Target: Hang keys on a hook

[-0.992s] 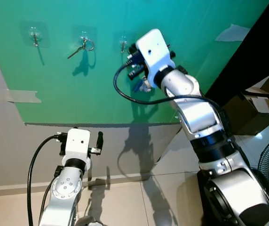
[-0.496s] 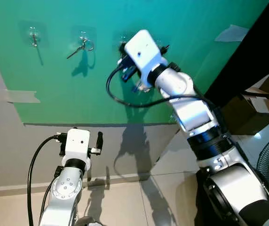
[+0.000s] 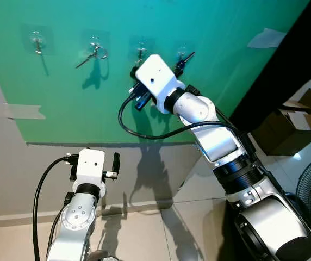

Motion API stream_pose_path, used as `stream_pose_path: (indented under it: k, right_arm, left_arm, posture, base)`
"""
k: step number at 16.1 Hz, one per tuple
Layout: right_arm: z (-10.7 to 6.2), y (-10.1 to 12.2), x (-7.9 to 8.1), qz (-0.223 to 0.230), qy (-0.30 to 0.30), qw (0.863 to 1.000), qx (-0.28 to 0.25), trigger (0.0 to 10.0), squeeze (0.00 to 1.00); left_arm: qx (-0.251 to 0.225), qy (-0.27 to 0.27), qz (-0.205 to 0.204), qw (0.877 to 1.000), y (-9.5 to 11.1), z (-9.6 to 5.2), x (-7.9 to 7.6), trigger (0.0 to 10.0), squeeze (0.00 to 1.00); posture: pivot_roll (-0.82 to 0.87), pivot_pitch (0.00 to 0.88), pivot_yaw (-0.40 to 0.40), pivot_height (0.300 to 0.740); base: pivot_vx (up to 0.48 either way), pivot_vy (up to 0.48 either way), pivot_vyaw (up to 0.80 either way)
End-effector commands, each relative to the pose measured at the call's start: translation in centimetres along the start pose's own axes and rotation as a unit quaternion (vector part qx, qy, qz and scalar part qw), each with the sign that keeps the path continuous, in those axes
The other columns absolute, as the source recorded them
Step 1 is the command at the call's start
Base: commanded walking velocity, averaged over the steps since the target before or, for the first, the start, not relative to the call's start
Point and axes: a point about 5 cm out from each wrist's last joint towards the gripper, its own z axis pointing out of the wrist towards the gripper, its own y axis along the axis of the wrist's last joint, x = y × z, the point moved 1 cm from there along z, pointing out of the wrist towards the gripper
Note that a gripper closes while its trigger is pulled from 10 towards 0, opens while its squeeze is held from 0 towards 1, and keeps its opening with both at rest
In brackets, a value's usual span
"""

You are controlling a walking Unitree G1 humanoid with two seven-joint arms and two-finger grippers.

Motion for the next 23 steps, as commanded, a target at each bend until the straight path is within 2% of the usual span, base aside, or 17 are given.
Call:
stream_pose_path:
  k: [1,6,7,14,19,20,21,22,23]
  right_arm:
    - [-0.4,-0.8,-0.2,0.005,-0.003,1.0,0.015,10.0,0.0]
    - [-0.4,-1.1,-0.2,0.011,-0.01,1.0,0.019,10.0,0.0]
    - [-0.5,-1.1,-0.5,0.037,-0.017,0.999,0.016,10.0,1.0]
    - [-1.1,-1.9,-1.4,0.068,-0.044,0.996,0.031,10.0,1.0]
    - [-1.9,-3.5,-1.1,0.104,-0.061,0.991,0.064,10.0,1.0]
    - [-2.3,-4.4,-0.9,0.115,-0.07,0.987,0.09,10.0,1.0]
    - [-2.7,-5.1,-0.8,0.132,-0.084,0.982,0.102,10.0,0.0]
    - [-3.0,-5.5,-0.7,0.15,-0.091,0.979,0.105,10.0,0.0]
    - [-3.6,-6.2,-0.5,0.187,-0.108,0.971,0.106,10.0,0.0]
  left_arm:
    - [-0.003,-0.01,-0.004,1.0,0.3,0.0,-0.7,10.0,0.0]
    - [-0.001,-0.009,-0.004,1.0,0.1,-0.2,-0.6,10.0,0.0]
    - [-0.001,-0.009,-0.004,1.0,0.1,-0.2,-0.5,10.0,0.0]
    - [0.0,-0.011,-0.003,1.0,0.1,-0.1,-0.4,10.0,0.0]
    - [0.001,-0.02,-0.002,1.0,0.1,0.2,-0.7,10.0,0.0]
    - [0.001,-0.023,-0.002,1.0,0.1,0.3,-0.7,10.0,0.0]
    - [0.0,-0.024,-0.002,1.0,0.2,0.6,-0.6,10.0,0.0]
    - [-0.002,-0.026,-0.001,1.0,0.3,0.7,-0.6,10.0,0.0]
    - [-0.006,-0.036,-0.006,0.999,0.5,1.2,-0.5,10.0,0.0]
  posture:
    - [0.19,0.0,-0.195,0.74]
    - [0.19,0.0,-0.194,0.74]
    - [0.19,0.0,-0.194,0.74]
    - [0.18,0.0,-0.185,0.74]
    - [0.17,0.0,-0.17,0.74]
    - [0.17,0.0,-0.167,0.74]
    - [0.16,0.0,-0.158,0.74]
    - [0.16,0.0,-0.158,0.74]
    - [0.15,0.0,-0.147,0.74]
  base:
    - [0.0,0.0,0.0]
    - [0.0,0.0,0.0]
    - [0.0,0.0,0.0]
    - [0.0,0.0,0.0]
    - [0.0,0.0,0.0]
    - [0.0,0.0,0.0]
    - [0.0,0.0,0.0]
    - [0.0,0.0,0.0]
    - [0.0,0.0,0.0]
